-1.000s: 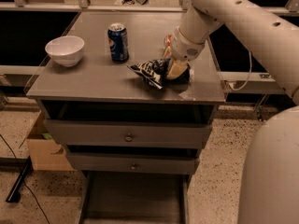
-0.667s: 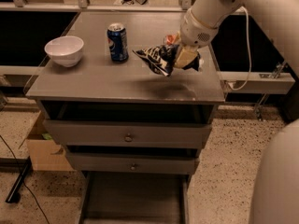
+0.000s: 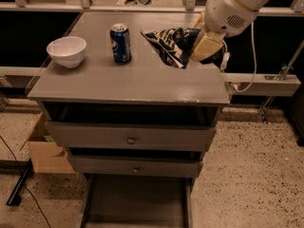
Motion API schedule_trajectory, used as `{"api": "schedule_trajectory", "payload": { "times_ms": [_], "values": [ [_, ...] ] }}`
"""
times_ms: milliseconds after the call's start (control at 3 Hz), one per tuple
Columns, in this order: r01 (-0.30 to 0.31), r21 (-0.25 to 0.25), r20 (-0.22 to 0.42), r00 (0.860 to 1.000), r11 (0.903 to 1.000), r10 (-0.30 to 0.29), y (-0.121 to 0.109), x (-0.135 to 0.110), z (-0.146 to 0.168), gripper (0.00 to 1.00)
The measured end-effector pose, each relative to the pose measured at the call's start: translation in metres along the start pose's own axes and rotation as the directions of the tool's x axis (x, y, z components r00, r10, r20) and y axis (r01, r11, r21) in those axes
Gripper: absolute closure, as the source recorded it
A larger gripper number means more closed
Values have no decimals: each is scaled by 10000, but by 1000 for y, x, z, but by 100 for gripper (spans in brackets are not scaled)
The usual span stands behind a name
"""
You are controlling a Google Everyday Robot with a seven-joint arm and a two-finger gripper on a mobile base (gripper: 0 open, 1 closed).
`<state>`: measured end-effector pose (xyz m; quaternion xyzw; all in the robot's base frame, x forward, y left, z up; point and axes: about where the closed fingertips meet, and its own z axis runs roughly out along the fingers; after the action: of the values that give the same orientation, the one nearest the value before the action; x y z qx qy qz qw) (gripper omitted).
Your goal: Place blue chip bag into bottom drawer
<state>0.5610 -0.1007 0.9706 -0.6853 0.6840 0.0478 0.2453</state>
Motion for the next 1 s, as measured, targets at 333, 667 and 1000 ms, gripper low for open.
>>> {"api": "schedule_trajectory", "payload": {
  "times_ms": [333,667,1000],
  "values": [
    [0,0,0,10000,10000,0,0,0,0,100],
    [115,309,152,9998,9995,-119,12,-2,-1,100],
    [66,869,429,9990,9962,-104,45,-1,-7,100]
  ]
}}
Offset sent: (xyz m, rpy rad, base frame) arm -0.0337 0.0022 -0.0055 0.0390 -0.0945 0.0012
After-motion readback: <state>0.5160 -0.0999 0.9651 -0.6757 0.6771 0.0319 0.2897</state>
